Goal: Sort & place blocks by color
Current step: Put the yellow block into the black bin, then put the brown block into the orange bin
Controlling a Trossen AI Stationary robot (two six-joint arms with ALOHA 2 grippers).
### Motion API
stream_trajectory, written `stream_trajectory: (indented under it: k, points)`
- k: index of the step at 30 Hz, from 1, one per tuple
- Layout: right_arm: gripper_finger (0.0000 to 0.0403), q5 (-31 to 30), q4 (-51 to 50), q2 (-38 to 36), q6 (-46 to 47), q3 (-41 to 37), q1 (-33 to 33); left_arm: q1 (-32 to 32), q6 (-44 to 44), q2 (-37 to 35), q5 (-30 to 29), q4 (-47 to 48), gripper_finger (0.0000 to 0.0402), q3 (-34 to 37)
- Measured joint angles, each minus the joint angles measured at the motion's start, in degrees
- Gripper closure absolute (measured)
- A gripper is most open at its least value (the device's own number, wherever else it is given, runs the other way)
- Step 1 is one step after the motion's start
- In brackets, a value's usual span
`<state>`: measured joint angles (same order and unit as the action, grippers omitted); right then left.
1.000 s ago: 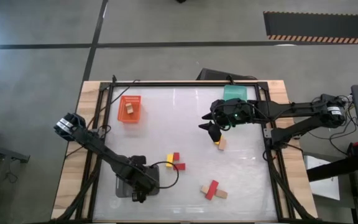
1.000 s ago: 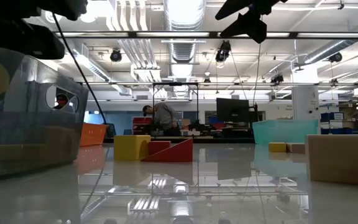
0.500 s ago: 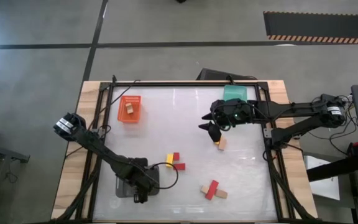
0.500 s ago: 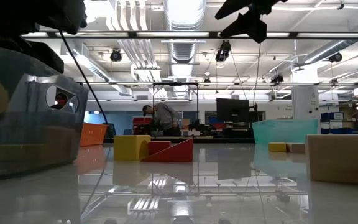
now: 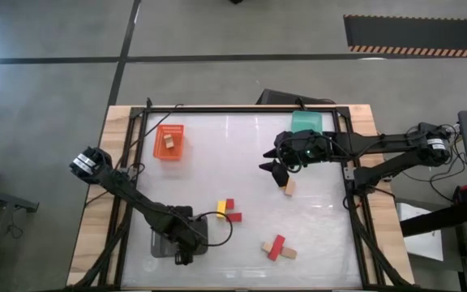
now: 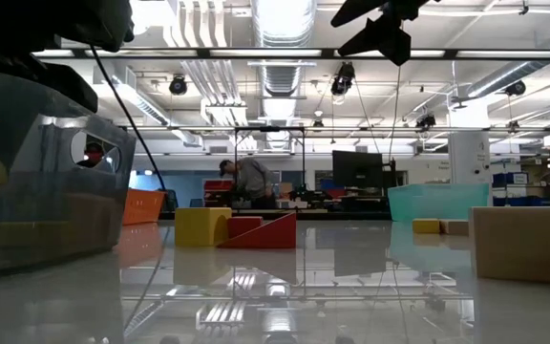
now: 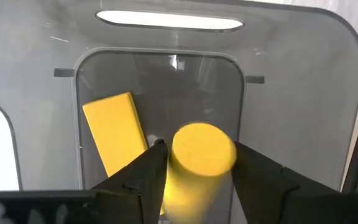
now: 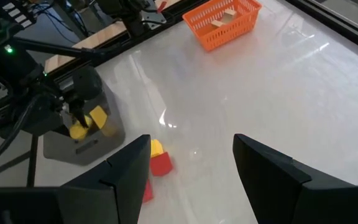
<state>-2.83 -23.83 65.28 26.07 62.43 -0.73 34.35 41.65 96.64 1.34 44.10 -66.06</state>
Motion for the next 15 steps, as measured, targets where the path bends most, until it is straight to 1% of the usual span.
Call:
stream_trajectory:
  k: [9, 12, 15]
  points:
    - [0.0184, 0.0, 0.0, 0.0, 1.3, 0.0, 0.1, 0.0, 0.0, -0.2, 0.6, 0.8, 0.0235, 0.0]
    - [0.0184, 0.3, 0.0, 0.0, 4.1, 0.0, 0.1, -0.1, 0.0, -1.4, 2.8, 2.1, 0.0235, 0.0]
    - [0.0184, 0.7, 0.0, 0.0, 7.9, 0.0, 0.1, -0.3, 0.0, -3.6, 3.2, 2.3, 0.0235, -0.5]
